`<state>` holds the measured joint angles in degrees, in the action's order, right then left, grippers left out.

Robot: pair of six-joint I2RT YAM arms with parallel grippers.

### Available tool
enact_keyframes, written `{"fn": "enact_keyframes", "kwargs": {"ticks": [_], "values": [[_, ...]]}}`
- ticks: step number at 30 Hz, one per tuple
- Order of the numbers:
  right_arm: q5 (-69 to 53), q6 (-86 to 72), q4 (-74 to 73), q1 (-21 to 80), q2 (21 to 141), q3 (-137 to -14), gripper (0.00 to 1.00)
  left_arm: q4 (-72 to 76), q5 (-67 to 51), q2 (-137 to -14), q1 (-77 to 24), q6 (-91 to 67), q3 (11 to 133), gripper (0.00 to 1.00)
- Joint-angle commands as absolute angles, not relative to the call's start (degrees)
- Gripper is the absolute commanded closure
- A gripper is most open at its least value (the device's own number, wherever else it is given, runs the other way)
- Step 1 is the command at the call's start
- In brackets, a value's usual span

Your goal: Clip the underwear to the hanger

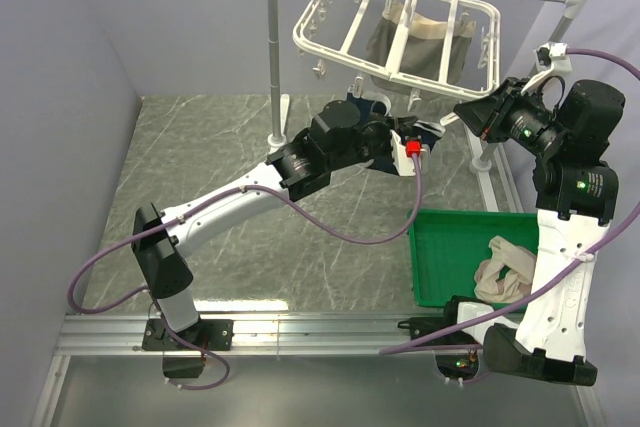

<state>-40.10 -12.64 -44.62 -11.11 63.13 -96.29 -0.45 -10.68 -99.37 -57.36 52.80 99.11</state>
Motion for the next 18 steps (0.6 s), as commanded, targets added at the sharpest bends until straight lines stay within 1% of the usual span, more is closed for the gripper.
{"fn": "enact_keyframes", "kwargs": {"ticks": [1, 18], "values": [[-41.8, -11.2, -47.3, -10.3, 62.5, -95.6, 1.00, 3.7, -9.6, -99.6, -57.7, 52.2, 102.8, 1.00], [-40.9, -10.3, -47.5, -9.4, 62.9, -95.3, 1.00, 6.7, -8.8, -100.4, -59.1, 53.9, 102.7, 1.00]]}}
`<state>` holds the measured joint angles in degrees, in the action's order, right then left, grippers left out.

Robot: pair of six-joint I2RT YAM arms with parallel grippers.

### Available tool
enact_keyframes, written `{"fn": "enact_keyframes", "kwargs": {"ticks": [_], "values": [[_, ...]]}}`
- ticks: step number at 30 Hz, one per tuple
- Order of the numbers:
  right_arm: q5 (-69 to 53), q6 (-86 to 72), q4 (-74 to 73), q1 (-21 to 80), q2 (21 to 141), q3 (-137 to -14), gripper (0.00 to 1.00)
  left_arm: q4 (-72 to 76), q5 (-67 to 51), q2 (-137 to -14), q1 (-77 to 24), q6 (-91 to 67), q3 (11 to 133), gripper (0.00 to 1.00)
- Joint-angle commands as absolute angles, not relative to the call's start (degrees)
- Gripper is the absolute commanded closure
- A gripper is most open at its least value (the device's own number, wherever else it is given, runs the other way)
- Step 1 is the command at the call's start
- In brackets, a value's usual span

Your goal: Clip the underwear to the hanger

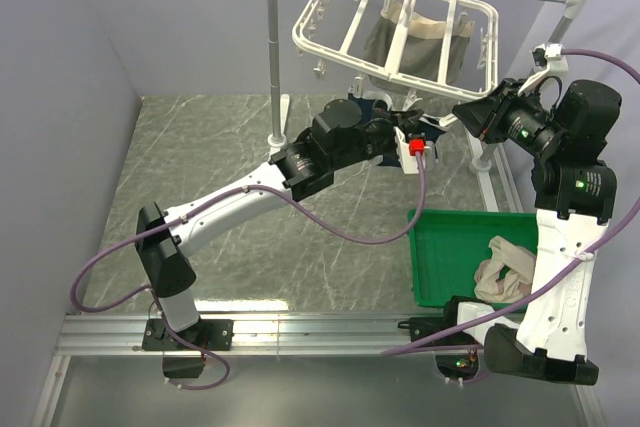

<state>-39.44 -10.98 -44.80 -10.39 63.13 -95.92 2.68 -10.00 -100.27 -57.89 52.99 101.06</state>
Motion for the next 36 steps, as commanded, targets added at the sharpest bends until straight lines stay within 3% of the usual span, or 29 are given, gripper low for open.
{"fn": "enact_keyframes", "kwargs": {"ticks": [1, 27, 30, 31, 36], "values": [[-40.8, -10.3, -47.5, -9.2, 62.9, -95.2, 1.00, 7.5, -8.5, -100.5, -59.3, 54.7, 102.4, 1.00], [-35.3, -6.3, -49.6, -8.3, 63.1, -96.7, 1.00, 12.7, -6.1, -100.5, -59.9, 51.5, 104.6, 1.00], [-35.0, -6.9, -48.8, -8.2, 62.8, -96.4, 0.89, 12.7, -6.9, -100.0, -60.0, 51.2, 104.2, 1.00], [-35.0, -7.0, -48.4, -8.3, 62.8, -96.4, 0.80, 12.6, -7.0, -100.0, -60.0, 51.3, 104.1, 1.00], [-35.6, -7.2, -48.0, -8.3, 62.5, -96.2, 0.64, 10.7, -8.1, -99.8, -60.0, 51.2, 104.2, 1.00]]}}
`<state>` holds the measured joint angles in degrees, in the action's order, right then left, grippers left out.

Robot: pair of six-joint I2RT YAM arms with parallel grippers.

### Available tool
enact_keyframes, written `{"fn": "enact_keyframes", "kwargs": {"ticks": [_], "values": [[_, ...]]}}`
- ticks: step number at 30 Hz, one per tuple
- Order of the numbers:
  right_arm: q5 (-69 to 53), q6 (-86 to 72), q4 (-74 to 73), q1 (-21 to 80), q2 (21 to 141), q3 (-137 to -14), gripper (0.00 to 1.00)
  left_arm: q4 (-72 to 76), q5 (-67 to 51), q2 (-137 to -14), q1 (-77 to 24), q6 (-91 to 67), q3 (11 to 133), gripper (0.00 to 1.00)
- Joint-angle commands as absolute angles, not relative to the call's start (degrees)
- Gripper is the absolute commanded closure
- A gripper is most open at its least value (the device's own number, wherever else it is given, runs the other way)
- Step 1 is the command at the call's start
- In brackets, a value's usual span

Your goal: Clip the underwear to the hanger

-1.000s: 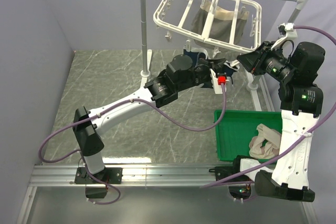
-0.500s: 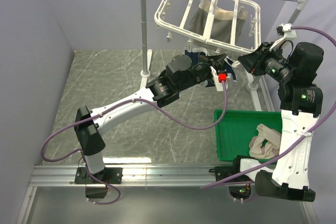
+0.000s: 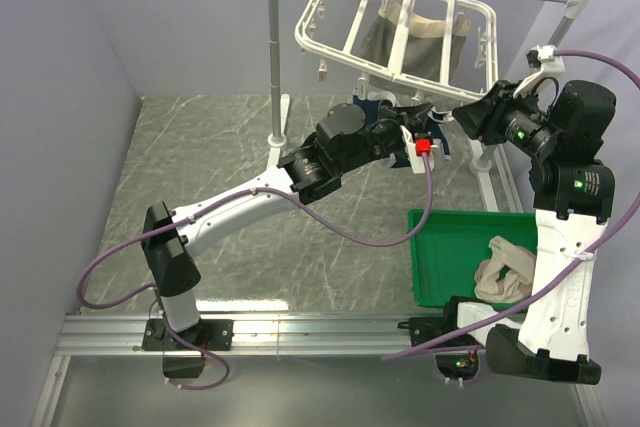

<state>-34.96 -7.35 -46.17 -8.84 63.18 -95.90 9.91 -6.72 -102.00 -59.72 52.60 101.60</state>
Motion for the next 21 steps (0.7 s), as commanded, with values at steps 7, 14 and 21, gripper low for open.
{"fn": "enact_keyframes", "kwargs": {"ticks": [7, 14, 21], "values": [[-37.3, -7.8, -48.0, -8.3, 62.5, -97.0, 0.56, 10.5, -8.5, -99.8, -60.0, 51.0, 104.4, 1.00], [-38.1, -7.8, -48.4, -8.3, 62.1, -97.8, 0.45, 9.9, -8.7, -99.6, -60.0, 51.7, 103.9, 1.00], [-38.3, -7.9, -49.1, -8.3, 61.1, -99.1, 0.30, 7.7, -8.9, -99.1, -60.0, 50.7, 103.4, 0.99]]}}
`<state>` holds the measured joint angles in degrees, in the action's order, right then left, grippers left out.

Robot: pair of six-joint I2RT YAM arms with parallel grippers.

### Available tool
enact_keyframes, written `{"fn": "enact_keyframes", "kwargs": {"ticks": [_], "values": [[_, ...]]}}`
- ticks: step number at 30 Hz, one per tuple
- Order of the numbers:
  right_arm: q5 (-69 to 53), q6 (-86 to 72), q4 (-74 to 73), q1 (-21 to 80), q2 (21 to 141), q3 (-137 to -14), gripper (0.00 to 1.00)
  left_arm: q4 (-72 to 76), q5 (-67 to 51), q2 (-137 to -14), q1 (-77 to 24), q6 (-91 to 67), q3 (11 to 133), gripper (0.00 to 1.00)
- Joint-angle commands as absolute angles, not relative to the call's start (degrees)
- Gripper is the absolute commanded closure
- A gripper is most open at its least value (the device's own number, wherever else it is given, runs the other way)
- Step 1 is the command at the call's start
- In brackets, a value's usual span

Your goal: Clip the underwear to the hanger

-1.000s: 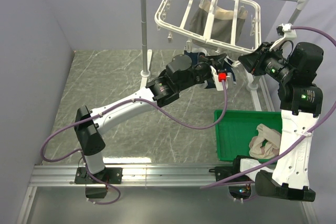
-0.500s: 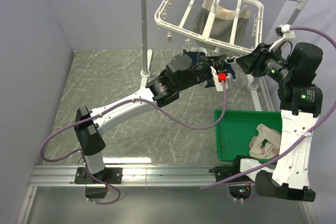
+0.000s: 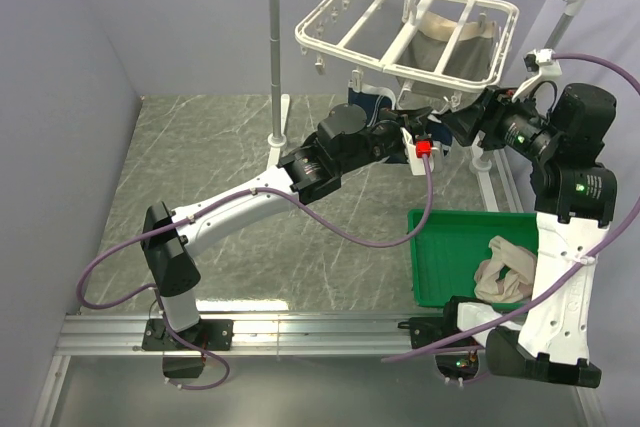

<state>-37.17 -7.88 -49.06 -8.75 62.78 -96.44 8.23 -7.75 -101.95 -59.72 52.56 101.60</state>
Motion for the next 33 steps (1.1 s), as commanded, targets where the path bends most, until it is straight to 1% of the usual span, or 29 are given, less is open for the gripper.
{"fn": "enact_keyframes", "kwargs": {"ticks": [1, 3, 4, 5, 6, 8, 9, 11, 12, 14, 16, 20, 23, 26, 29, 32, 33], "values": [[-38.4, -8.0, -49.4, -8.3, 61.1, -99.3, 0.27, 7.2, -9.1, -99.0, -60.1, 50.5, 103.1, 0.98], [-38.6, -7.9, -49.5, -8.3, 60.6, -99.8, 0.25, 5.8, -9.8, -98.3, -60.2, 50.4, 102.3, 0.90], [-38.6, -7.7, -50.0, -8.3, 60.5, -100.0, 0.23, 5.9, -10.2, -97.7, -60.4, 50.3, 101.5, 0.77], [-38.7, -7.6, -50.4, -8.3, 60.3, -100.3, 0.23, 5.6, -10.4, -97.0, -60.6, 50.2, 100.1, 0.72], [-38.7, -7.1, -50.7, -8.3, 60.1, -100.7, 0.22, 5.1, -10.4, -96.5, -60.6, 50.1, 99.5, 0.63], [-38.8, -6.7, -52.0, -8.3, 59.9, -100.9, 0.21, 4.3, -10.3, -95.3, -60.9, 49.4, 98.3, 0.54], [-38.8, -6.0, -53.2, -8.3, 59.9, -101.3, 0.21, 2.7, -10.4, -95.0, -60.9, 48.4, 98.0, 0.44], [-38.5, -5.5, -54.1, -8.3, 59.8, -101.6, 0.20, 1.4, -10.6, -93.8, -61.0, 47.5, 96.9, 0.36], [-38.5, -4.9, -54.7, -8.3, 59.7, -101.8, 0.20, 0.6, -10.5, -93.2, -61.1, 46.5, 96.3, 0.22], [-38.9, -4.2, -56.6, -8.3, 59.5, -102.0, 0.18, -2.2, -10.2, -91.4, -61.7, 45.7, 94.2, 0.10], [-39.5, -3.3, -57.7, -8.3, 59.1, -101.4, 0.15, -3.4, -9.8, -89.0, -62.1, 44.2, 91.9, 0.01], [-39.3, -2.2, -57.6, -8.3, 55.8, -97.8, 0.14, -10.8, -8.5, -85.1, -62.6, 39.6, 89.4, 0.01], [-39.6, -0.5, -58.1, -8.3, 53.7, -95.9, 0.13, -16.1, -8.3, -82.0, -62.6, 32.7, 88.4, 0.01], [-40.0, 2.7, -59.3, -8.3, 51.6, -93.6, 0.11, -23.5, -9.1, -78.6, -62.6, 24.4, 87.5, 0.01], [-38.2, 4.9, -60.4, -8.3, 49.4, -90.0, 0.10, -31.2, -5.9, -76.2, -62.1, 11.5, 88.1, 0.01], [-36.6, 7.1, -61.1, -8.3, 46.6, -85.0, 0.09, -33.7, -13.2, -69.9, -52.9, 7.6, 83.5, 0.01], [-36.1, 8.2, -61.2, -8.3, 45.8, -83.8, 0.09, -34.7, -14.3, -68.9, -46.2, 4.4, 82.7, 0.01]]}}
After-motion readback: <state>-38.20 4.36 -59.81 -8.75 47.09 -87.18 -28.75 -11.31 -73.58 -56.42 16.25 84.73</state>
